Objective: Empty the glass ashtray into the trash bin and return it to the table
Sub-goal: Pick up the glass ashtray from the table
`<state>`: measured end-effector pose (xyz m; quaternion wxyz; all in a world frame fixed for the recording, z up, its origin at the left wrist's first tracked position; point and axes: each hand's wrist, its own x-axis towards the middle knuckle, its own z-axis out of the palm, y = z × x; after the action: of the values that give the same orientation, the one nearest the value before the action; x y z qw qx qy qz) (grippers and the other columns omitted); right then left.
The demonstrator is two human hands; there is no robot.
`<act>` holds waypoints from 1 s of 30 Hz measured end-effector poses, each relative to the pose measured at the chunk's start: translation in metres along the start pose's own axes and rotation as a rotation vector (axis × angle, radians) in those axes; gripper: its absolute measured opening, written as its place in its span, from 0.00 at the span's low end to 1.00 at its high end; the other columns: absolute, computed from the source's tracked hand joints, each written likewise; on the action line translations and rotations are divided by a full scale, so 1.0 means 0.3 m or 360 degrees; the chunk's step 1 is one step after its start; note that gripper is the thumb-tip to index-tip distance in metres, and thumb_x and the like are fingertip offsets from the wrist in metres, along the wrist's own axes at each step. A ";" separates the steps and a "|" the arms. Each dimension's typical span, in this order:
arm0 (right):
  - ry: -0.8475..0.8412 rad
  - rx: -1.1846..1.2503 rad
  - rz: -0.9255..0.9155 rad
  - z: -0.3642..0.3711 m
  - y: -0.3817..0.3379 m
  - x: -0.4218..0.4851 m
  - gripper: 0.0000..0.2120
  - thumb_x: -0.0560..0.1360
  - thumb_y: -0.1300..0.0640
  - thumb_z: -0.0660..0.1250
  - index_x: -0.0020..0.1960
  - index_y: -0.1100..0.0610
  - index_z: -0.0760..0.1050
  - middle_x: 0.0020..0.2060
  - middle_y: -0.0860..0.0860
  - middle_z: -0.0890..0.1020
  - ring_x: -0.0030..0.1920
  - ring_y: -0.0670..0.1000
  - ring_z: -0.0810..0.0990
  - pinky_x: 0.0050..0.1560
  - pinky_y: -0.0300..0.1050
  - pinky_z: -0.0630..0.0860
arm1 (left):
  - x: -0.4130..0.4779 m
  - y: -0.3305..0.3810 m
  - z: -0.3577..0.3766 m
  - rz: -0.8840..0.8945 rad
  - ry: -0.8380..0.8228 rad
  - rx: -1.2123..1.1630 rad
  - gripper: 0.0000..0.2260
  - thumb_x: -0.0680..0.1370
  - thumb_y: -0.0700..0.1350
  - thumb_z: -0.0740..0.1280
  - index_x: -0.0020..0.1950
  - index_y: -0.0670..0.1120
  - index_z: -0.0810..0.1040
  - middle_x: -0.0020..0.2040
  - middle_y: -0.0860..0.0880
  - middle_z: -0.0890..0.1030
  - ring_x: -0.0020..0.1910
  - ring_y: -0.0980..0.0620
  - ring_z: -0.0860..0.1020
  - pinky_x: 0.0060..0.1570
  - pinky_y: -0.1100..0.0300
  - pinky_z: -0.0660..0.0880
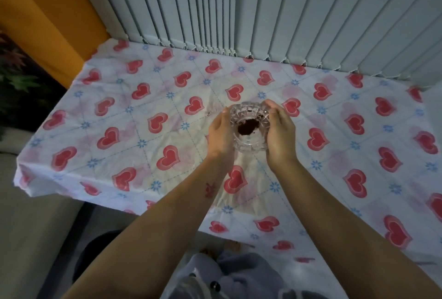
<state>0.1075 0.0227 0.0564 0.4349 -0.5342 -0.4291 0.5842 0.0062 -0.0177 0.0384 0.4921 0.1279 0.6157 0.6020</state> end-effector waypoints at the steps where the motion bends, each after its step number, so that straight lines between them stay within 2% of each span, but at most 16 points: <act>1: -0.0019 -0.0032 0.0001 0.007 0.005 -0.004 0.15 0.84 0.56 0.56 0.66 0.53 0.77 0.64 0.51 0.80 0.64 0.50 0.79 0.67 0.49 0.76 | -0.006 -0.001 -0.012 0.0007 0.0007 -0.0017 0.23 0.76 0.62 0.61 0.63 0.50 0.81 0.60 0.48 0.84 0.62 0.47 0.80 0.67 0.44 0.73; 3: -0.0048 -0.0116 -0.0013 0.025 0.014 -0.018 0.16 0.84 0.56 0.56 0.67 0.53 0.76 0.65 0.50 0.79 0.65 0.49 0.78 0.68 0.48 0.75 | -0.016 0.004 -0.038 0.0019 0.0019 -0.0088 0.20 0.80 0.58 0.60 0.61 0.48 0.82 0.58 0.46 0.85 0.60 0.45 0.82 0.66 0.44 0.74; 6: -0.0099 -0.0177 -0.0042 0.064 0.022 -0.048 0.17 0.84 0.56 0.55 0.70 0.55 0.74 0.67 0.49 0.77 0.67 0.47 0.75 0.63 0.35 0.75 | -0.023 0.011 -0.084 0.0000 0.0078 -0.0195 0.18 0.82 0.56 0.60 0.62 0.47 0.81 0.60 0.43 0.84 0.63 0.42 0.80 0.68 0.44 0.72; 7: -0.0116 -0.0174 -0.0037 0.082 0.025 -0.059 0.18 0.84 0.56 0.56 0.71 0.55 0.72 0.68 0.49 0.76 0.68 0.47 0.74 0.64 0.36 0.74 | -0.028 0.014 -0.103 -0.0004 0.0111 -0.0230 0.17 0.82 0.55 0.60 0.62 0.48 0.82 0.60 0.44 0.84 0.62 0.43 0.80 0.68 0.44 0.73; 10: -0.0164 -0.0167 0.0016 0.150 0.047 -0.095 0.19 0.83 0.52 0.57 0.73 0.51 0.70 0.71 0.49 0.73 0.70 0.48 0.72 0.71 0.48 0.69 | -0.047 0.021 -0.174 0.0011 0.0224 -0.0342 0.19 0.79 0.58 0.62 0.63 0.48 0.81 0.59 0.46 0.85 0.62 0.45 0.81 0.68 0.44 0.73; 13: -0.0242 -0.0192 0.0096 0.240 0.077 -0.172 0.21 0.83 0.47 0.57 0.74 0.51 0.68 0.72 0.49 0.72 0.70 0.48 0.71 0.69 0.47 0.68 | -0.073 0.029 -0.271 -0.0008 0.0383 -0.0432 0.24 0.77 0.60 0.61 0.69 0.51 0.76 0.67 0.48 0.79 0.68 0.47 0.76 0.71 0.45 0.69; 16: -0.0334 -0.0225 0.0118 0.345 0.115 -0.273 0.22 0.83 0.45 0.55 0.74 0.50 0.66 0.73 0.49 0.71 0.71 0.50 0.71 0.69 0.48 0.69 | -0.124 0.043 -0.391 0.0056 0.0424 -0.0471 0.22 0.81 0.58 0.59 0.71 0.51 0.74 0.69 0.50 0.77 0.69 0.49 0.74 0.72 0.46 0.68; 18: -0.0368 -0.0235 0.0108 0.412 0.137 -0.348 0.21 0.83 0.46 0.54 0.74 0.49 0.67 0.73 0.49 0.71 0.71 0.50 0.71 0.67 0.46 0.69 | -0.176 0.050 -0.485 0.0111 0.0447 -0.0414 0.22 0.82 0.57 0.57 0.73 0.49 0.72 0.69 0.51 0.76 0.69 0.52 0.73 0.71 0.53 0.69; 20: -0.0423 -0.0235 0.0078 0.475 0.162 -0.428 0.19 0.84 0.48 0.55 0.72 0.49 0.69 0.71 0.48 0.73 0.69 0.49 0.73 0.68 0.46 0.70 | -0.239 0.046 -0.594 0.0186 0.0504 -0.0311 0.22 0.83 0.55 0.56 0.73 0.47 0.71 0.66 0.52 0.76 0.65 0.54 0.74 0.66 0.63 0.71; 21: -0.0448 -0.0253 0.0063 0.504 0.178 -0.472 0.18 0.84 0.48 0.55 0.71 0.49 0.70 0.69 0.48 0.74 0.67 0.48 0.74 0.67 0.46 0.71 | -0.270 0.041 -0.651 0.0192 0.0523 -0.0294 0.21 0.83 0.56 0.55 0.73 0.49 0.72 0.67 0.52 0.76 0.66 0.54 0.74 0.66 0.63 0.70; 23: -0.0514 -0.0263 0.0066 0.562 0.214 -0.562 0.18 0.84 0.49 0.55 0.70 0.50 0.72 0.67 0.46 0.75 0.62 0.45 0.76 0.64 0.42 0.72 | -0.326 0.021 -0.762 0.0197 0.0540 -0.0286 0.21 0.82 0.59 0.55 0.72 0.53 0.73 0.70 0.53 0.76 0.69 0.52 0.72 0.71 0.54 0.66; 24: -0.0552 -0.0250 0.0068 0.592 0.234 -0.609 0.17 0.83 0.49 0.56 0.70 0.50 0.72 0.67 0.46 0.76 0.62 0.45 0.77 0.64 0.42 0.73 | -0.359 0.012 -0.817 0.0223 0.0565 -0.0278 0.21 0.83 0.58 0.55 0.72 0.53 0.72 0.71 0.53 0.75 0.70 0.52 0.72 0.70 0.55 0.66; 26: -0.0629 -0.0282 0.0034 0.651 0.281 -0.700 0.15 0.83 0.48 0.56 0.66 0.47 0.74 0.68 0.47 0.76 0.65 0.46 0.77 0.65 0.45 0.74 | -0.419 -0.014 -0.927 0.0285 0.0647 -0.0245 0.22 0.82 0.58 0.55 0.73 0.51 0.73 0.70 0.52 0.76 0.70 0.53 0.73 0.71 0.55 0.67; 30: -0.0807 -0.0311 0.0061 0.768 0.380 -0.889 0.10 0.82 0.50 0.58 0.58 0.41 0.77 0.66 0.47 0.78 0.64 0.48 0.78 0.66 0.51 0.76 | -0.537 -0.094 -1.151 0.0311 0.0827 -0.0276 0.20 0.81 0.57 0.58 0.69 0.52 0.76 0.66 0.51 0.81 0.66 0.51 0.78 0.69 0.47 0.72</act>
<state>-0.1143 -0.2723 0.0274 0.2488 -0.4182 -0.5685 0.6633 -0.1662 -0.3578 0.0145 0.2667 -0.0146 0.6521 0.7095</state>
